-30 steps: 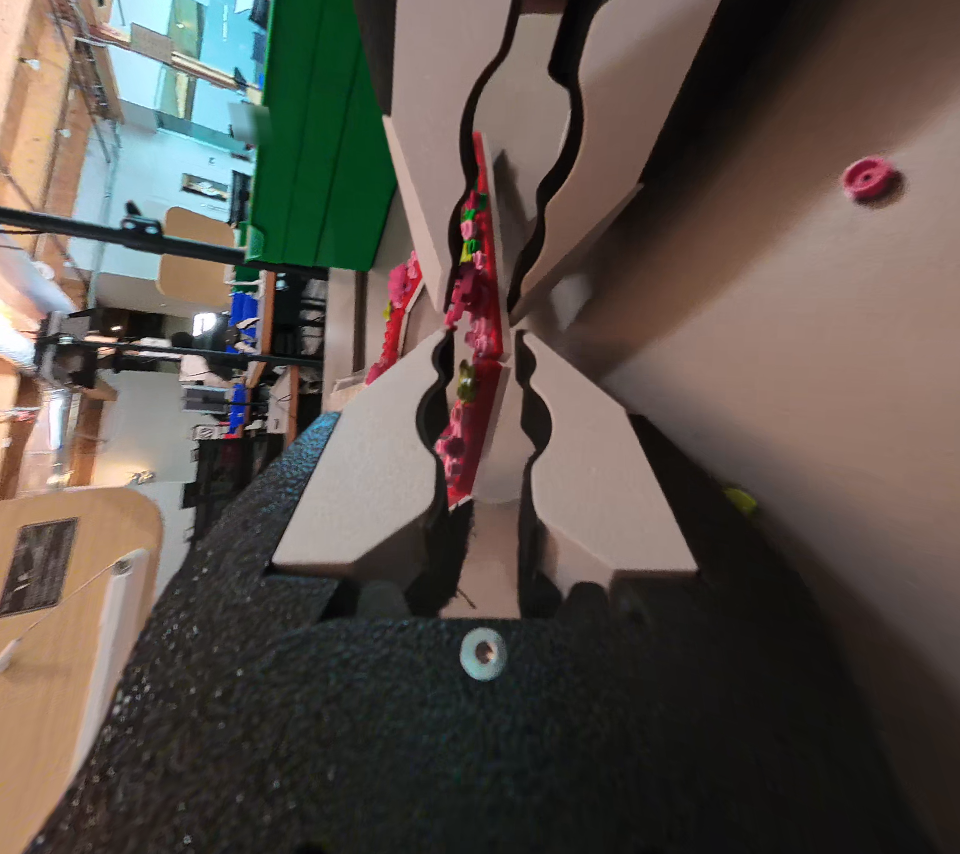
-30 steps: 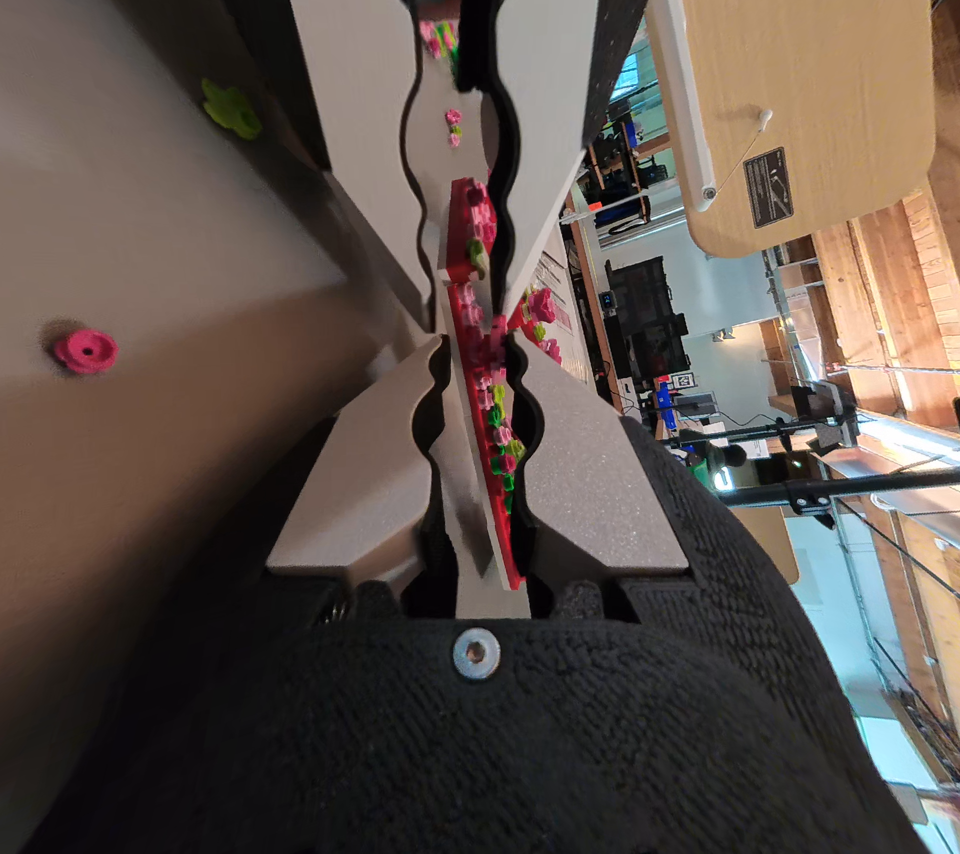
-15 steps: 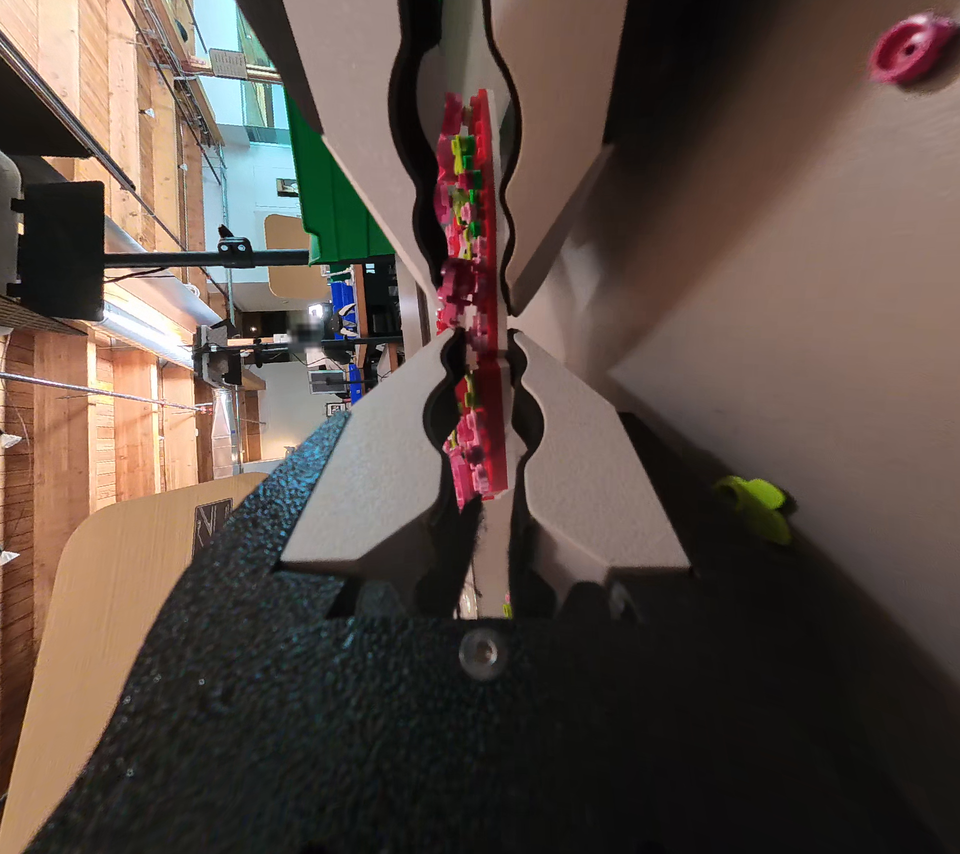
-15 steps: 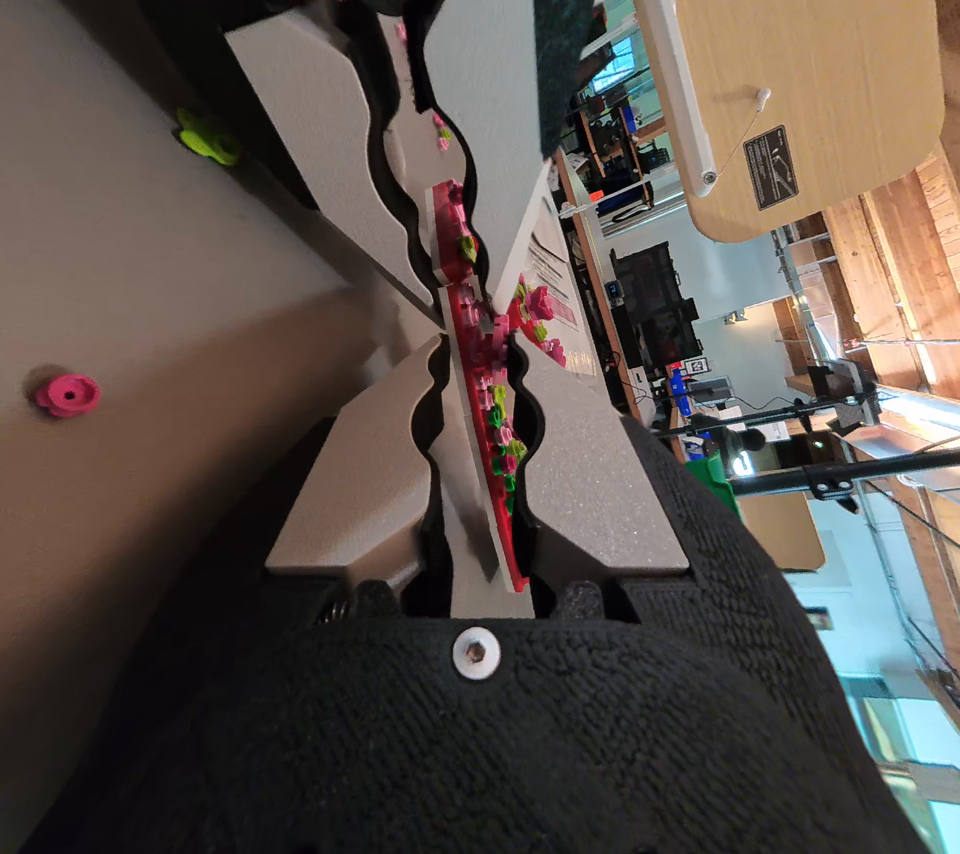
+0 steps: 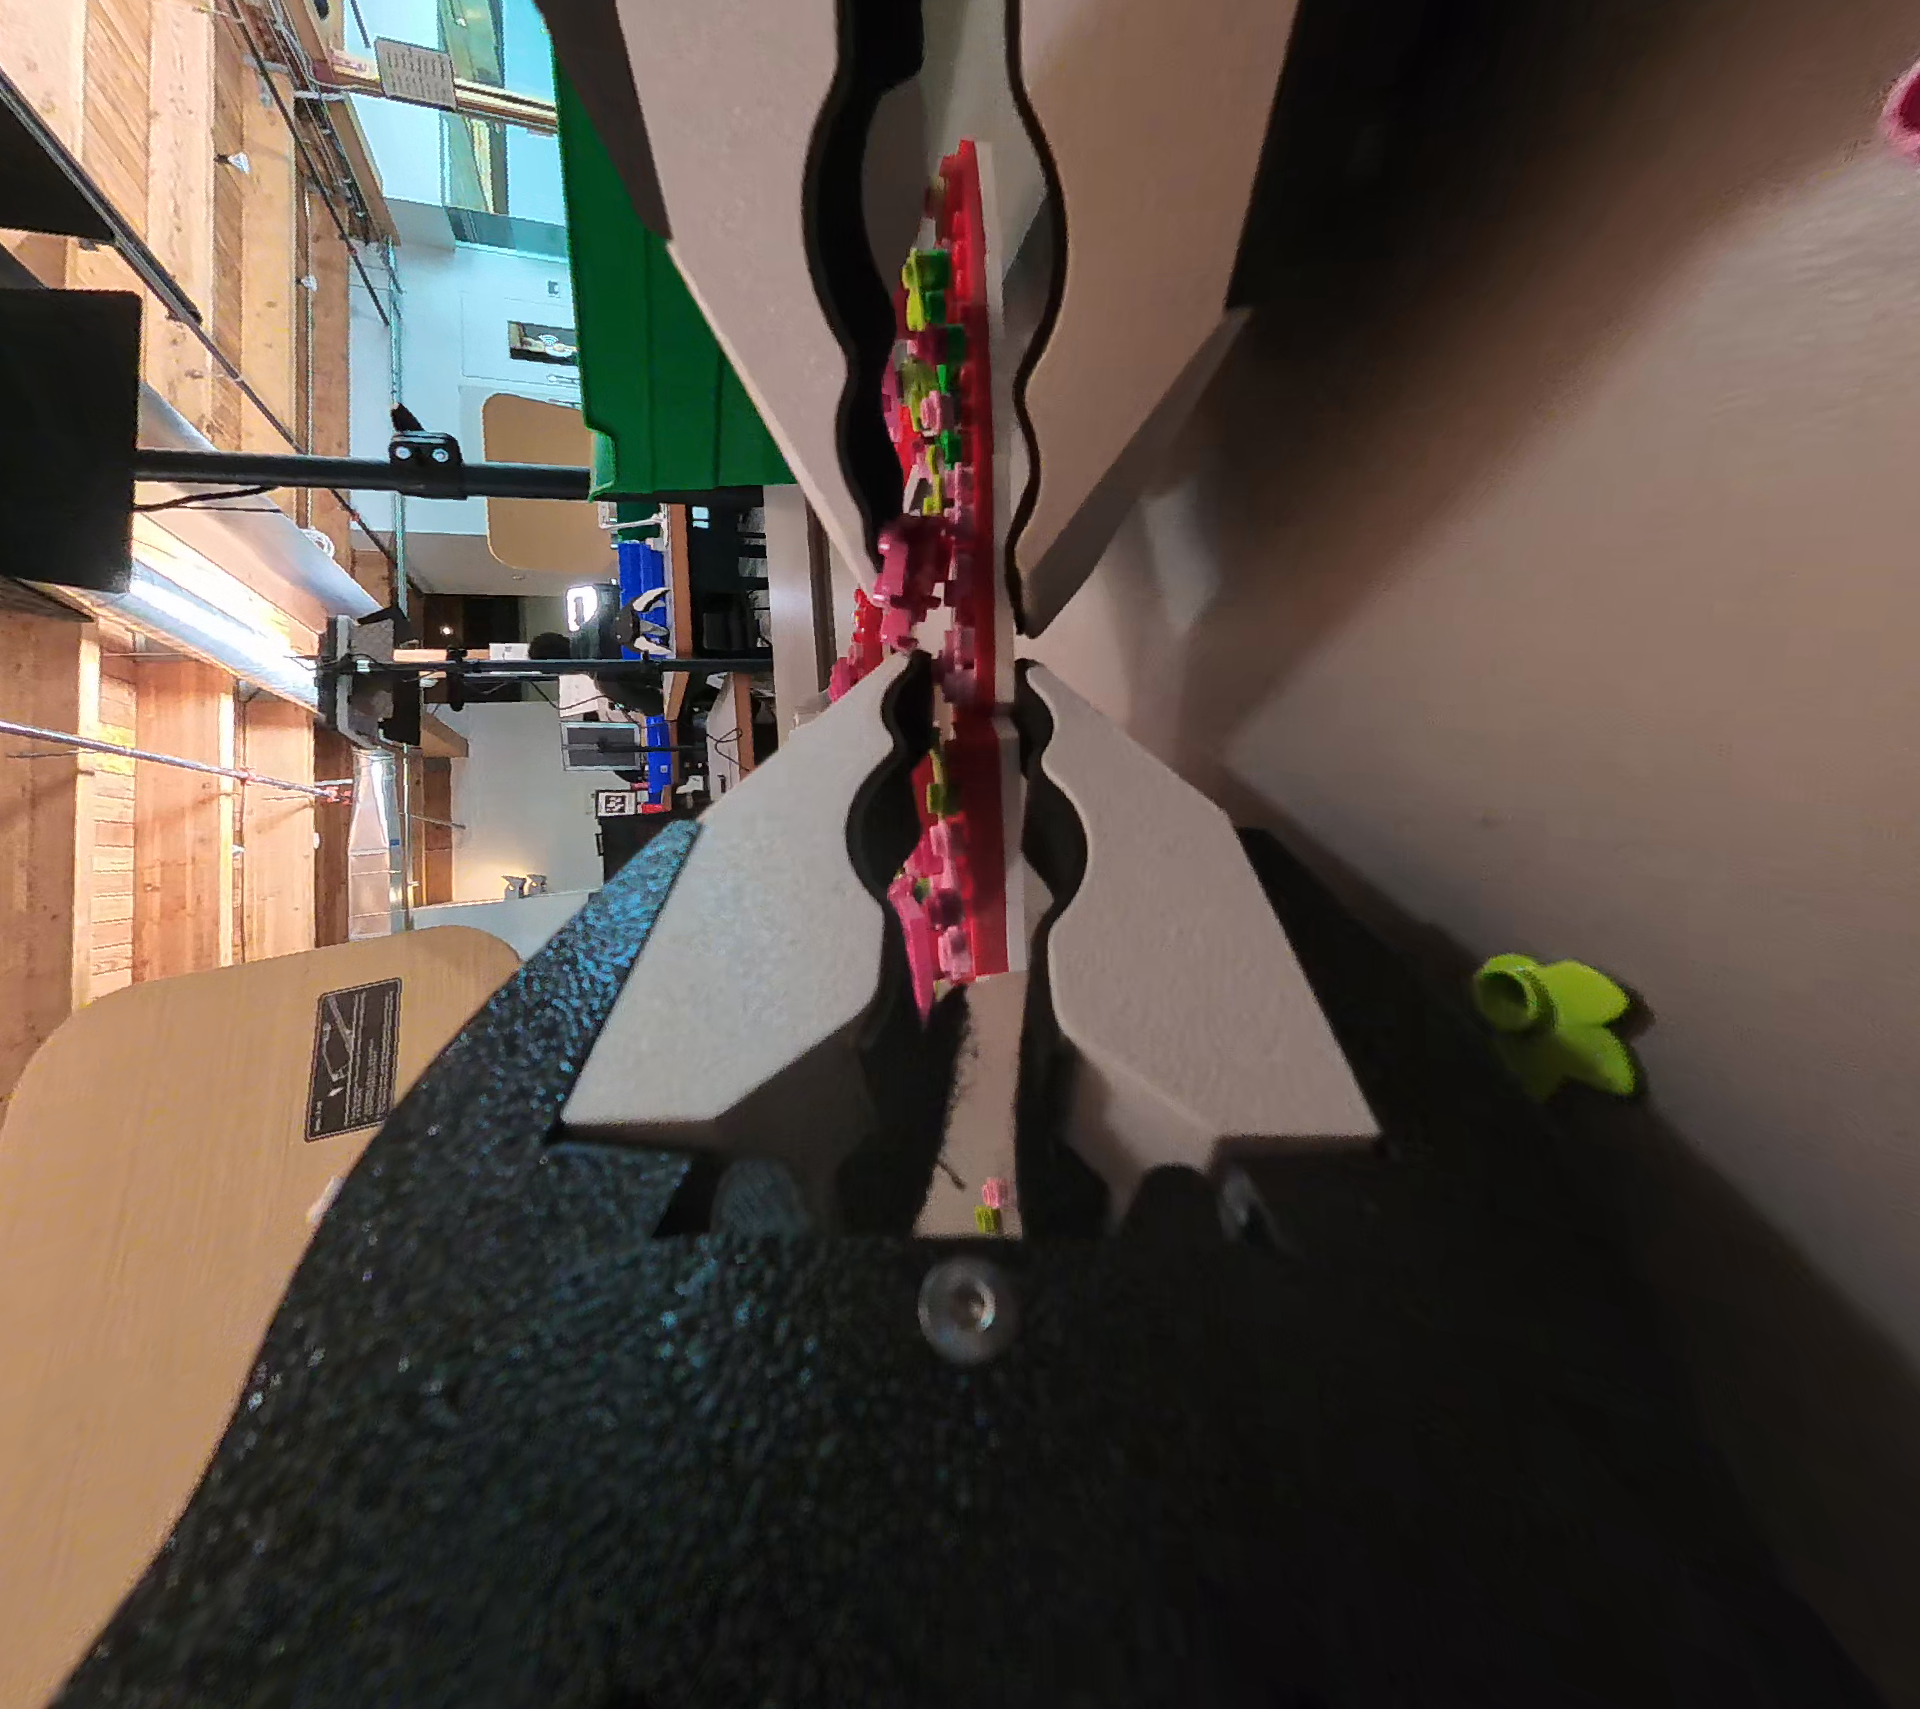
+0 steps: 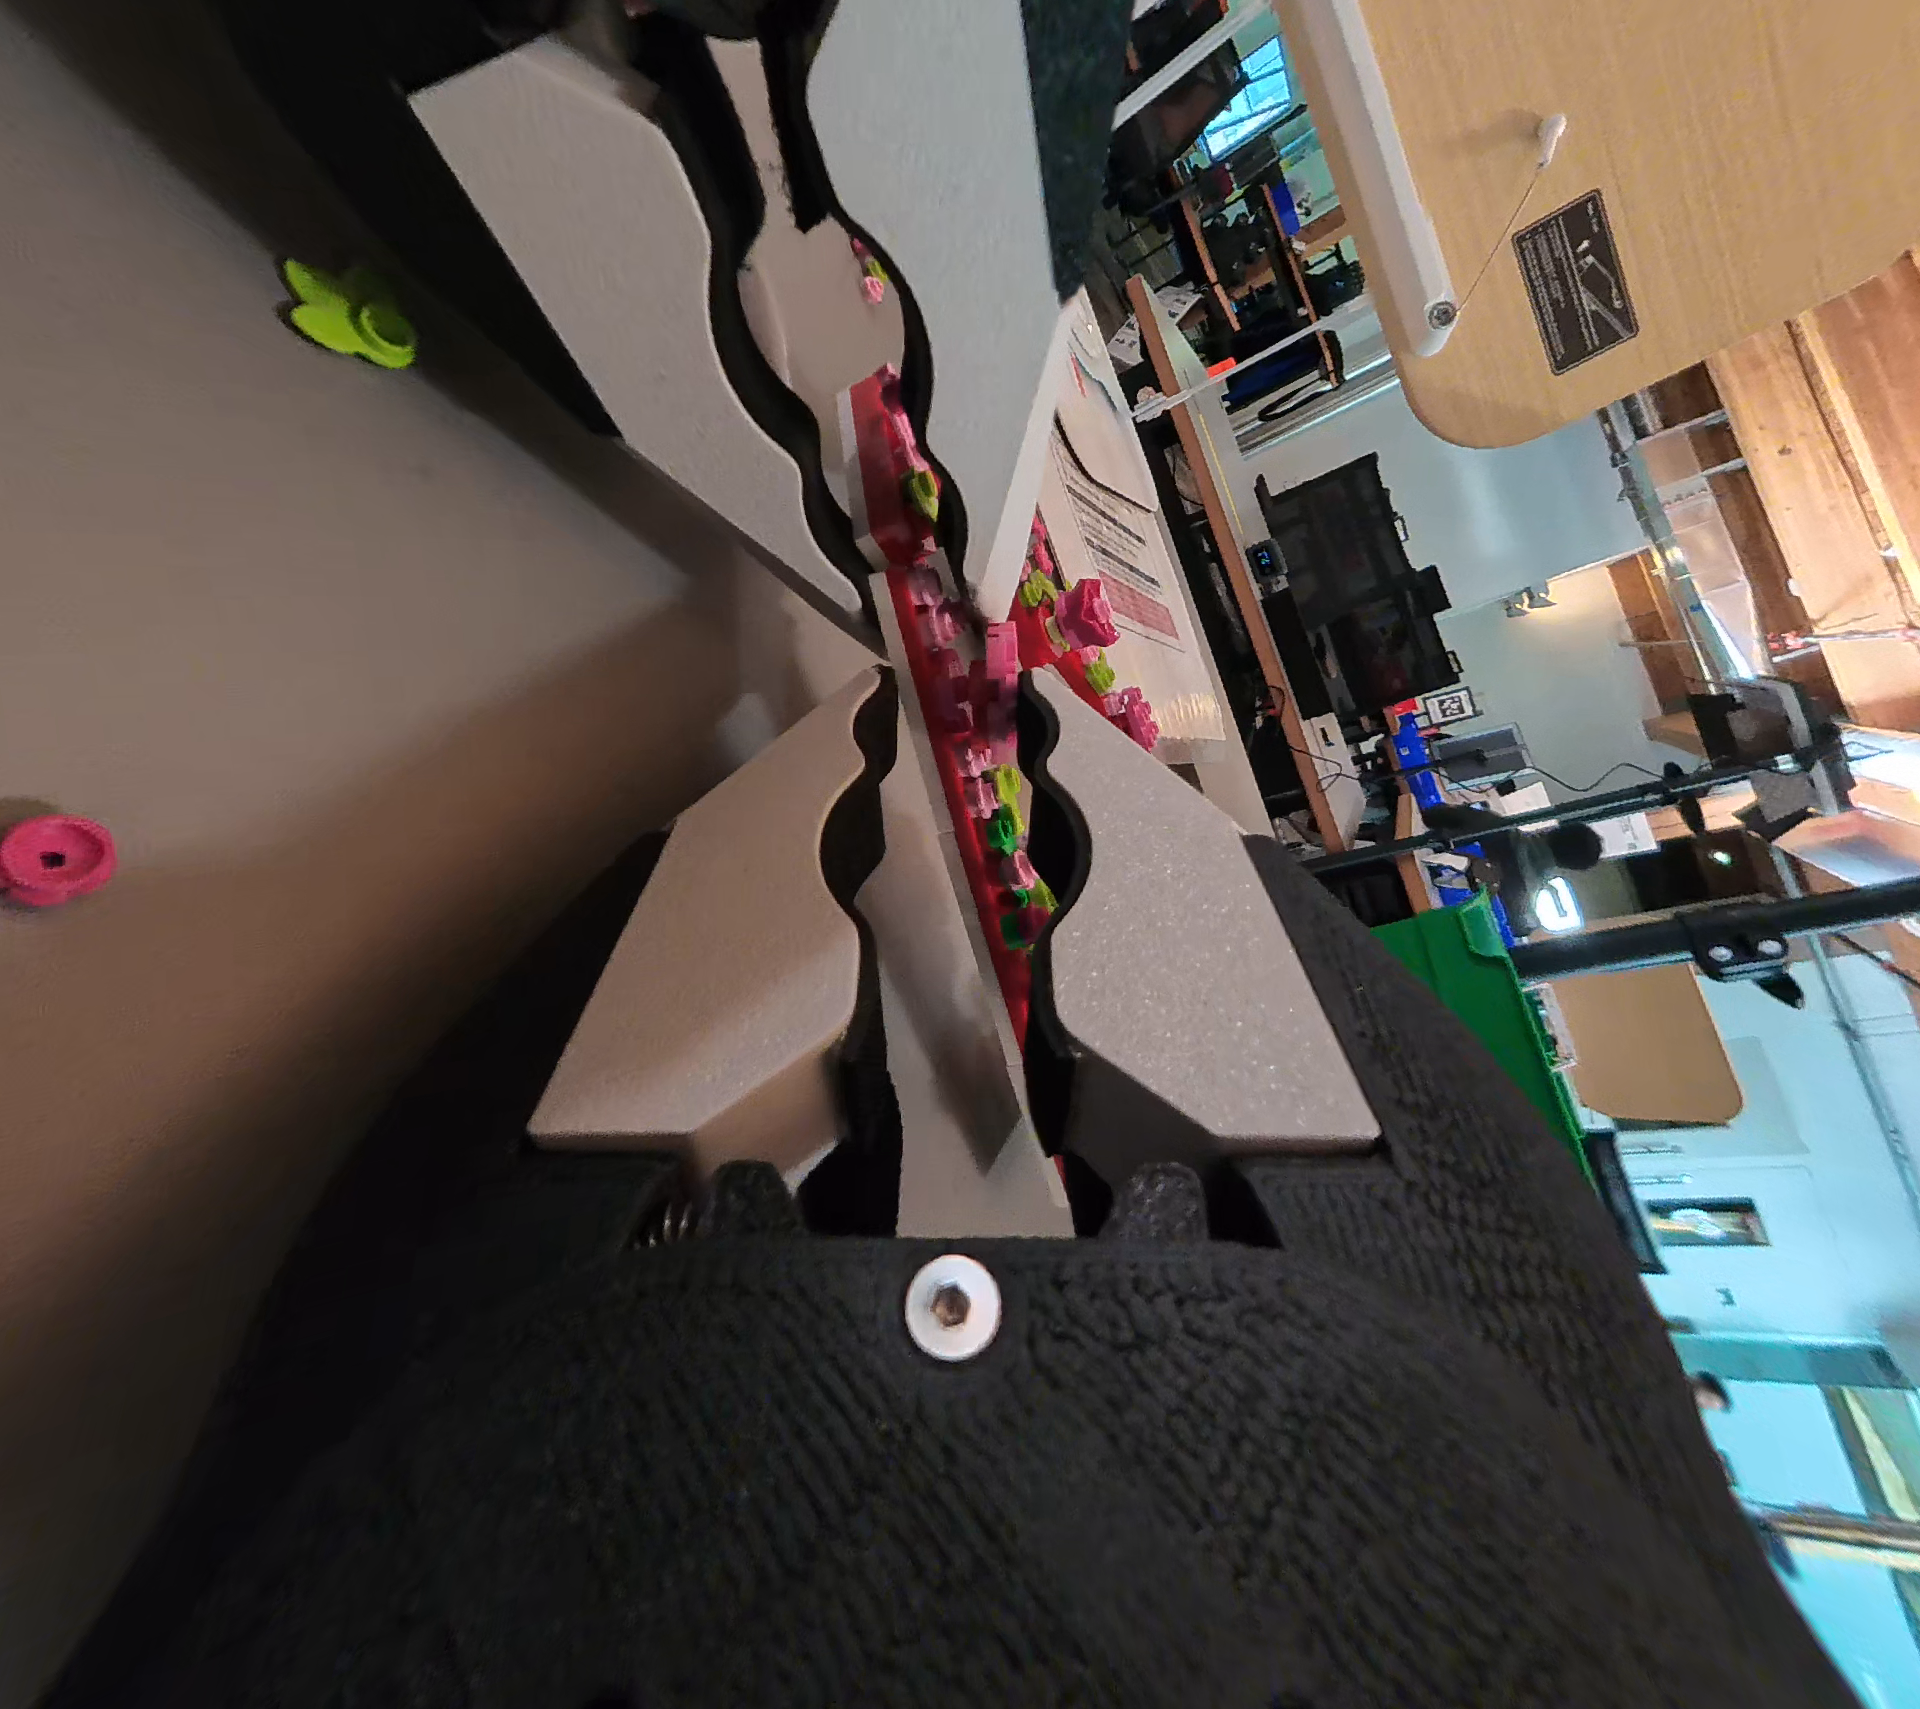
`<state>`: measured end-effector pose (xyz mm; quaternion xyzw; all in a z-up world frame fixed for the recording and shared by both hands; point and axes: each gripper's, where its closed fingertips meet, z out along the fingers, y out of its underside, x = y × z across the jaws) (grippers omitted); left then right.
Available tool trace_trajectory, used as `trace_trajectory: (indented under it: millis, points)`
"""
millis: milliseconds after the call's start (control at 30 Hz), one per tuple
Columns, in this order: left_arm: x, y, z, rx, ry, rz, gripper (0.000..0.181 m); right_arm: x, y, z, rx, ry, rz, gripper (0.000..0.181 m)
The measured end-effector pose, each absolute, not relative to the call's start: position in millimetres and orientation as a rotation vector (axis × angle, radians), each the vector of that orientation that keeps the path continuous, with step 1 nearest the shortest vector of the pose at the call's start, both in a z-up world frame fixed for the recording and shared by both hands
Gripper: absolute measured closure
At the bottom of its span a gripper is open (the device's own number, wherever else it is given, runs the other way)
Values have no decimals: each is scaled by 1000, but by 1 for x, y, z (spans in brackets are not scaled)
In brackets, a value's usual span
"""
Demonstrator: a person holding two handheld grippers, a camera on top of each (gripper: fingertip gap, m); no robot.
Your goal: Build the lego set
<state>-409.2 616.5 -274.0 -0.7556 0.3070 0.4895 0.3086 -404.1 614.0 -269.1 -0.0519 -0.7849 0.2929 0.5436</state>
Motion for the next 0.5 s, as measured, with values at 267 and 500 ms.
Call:
trace_trajectory:
  millis: [267, 500]
  points:
    - [-410, 616, -276, -1997, 790, 1262, 168, -409, 617, -272, 35, -1826, 468, 162]
    - [-410, 616, -278, -2002, 789, 1258, 168, -411, 619, -275, 132, -1815, 349, 162]
